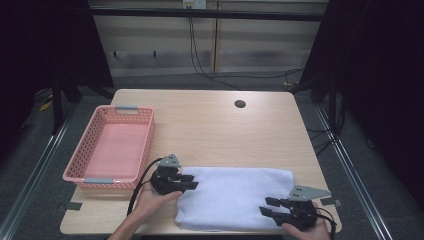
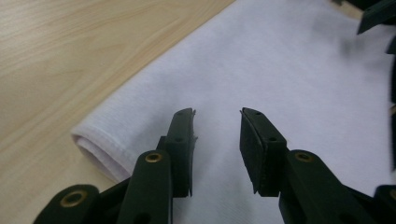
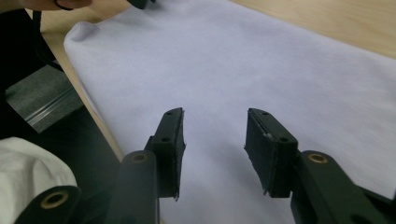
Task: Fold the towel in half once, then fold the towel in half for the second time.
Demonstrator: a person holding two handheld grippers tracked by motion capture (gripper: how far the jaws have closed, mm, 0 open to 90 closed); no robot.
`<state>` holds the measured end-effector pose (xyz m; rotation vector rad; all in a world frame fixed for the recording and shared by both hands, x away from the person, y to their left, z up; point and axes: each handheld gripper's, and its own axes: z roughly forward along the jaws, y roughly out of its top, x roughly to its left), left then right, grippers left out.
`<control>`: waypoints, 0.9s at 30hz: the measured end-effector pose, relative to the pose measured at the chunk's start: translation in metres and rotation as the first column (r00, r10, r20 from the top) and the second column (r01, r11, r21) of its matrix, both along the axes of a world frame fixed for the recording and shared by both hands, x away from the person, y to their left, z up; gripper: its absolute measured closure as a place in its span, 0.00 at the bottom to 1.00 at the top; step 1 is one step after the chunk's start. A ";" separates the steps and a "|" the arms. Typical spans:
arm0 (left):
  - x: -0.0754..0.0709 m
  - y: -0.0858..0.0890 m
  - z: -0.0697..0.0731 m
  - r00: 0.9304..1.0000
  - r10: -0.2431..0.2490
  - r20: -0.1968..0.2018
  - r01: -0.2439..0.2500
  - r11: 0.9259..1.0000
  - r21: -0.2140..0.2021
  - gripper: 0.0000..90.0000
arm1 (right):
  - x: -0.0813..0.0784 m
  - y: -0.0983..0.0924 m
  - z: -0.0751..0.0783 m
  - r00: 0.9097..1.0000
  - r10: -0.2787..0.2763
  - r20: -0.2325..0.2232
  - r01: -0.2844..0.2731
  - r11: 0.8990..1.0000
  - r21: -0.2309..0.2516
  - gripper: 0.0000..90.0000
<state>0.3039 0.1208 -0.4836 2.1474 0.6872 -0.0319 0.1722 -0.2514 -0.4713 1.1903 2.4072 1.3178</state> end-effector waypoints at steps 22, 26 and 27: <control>0.021 -0.019 -0.018 0.998 0.051 -0.026 -0.051 0.999 -0.002 0.71 | 0.057 0.033 -0.023 0.993 0.102 -0.060 -0.109 0.985 -0.130 0.72; 0.024 -0.023 -0.016 0.998 0.046 -0.040 -0.045 0.999 0.006 0.68 | 0.067 0.023 -0.023 0.996 0.076 -0.053 -0.083 0.987 -0.138 0.72; 0.024 -0.024 -0.016 0.998 0.043 -0.039 -0.042 0.999 0.013 0.68 | 0.068 0.021 -0.022 0.996 0.076 -0.054 -0.083 0.986 -0.144 0.72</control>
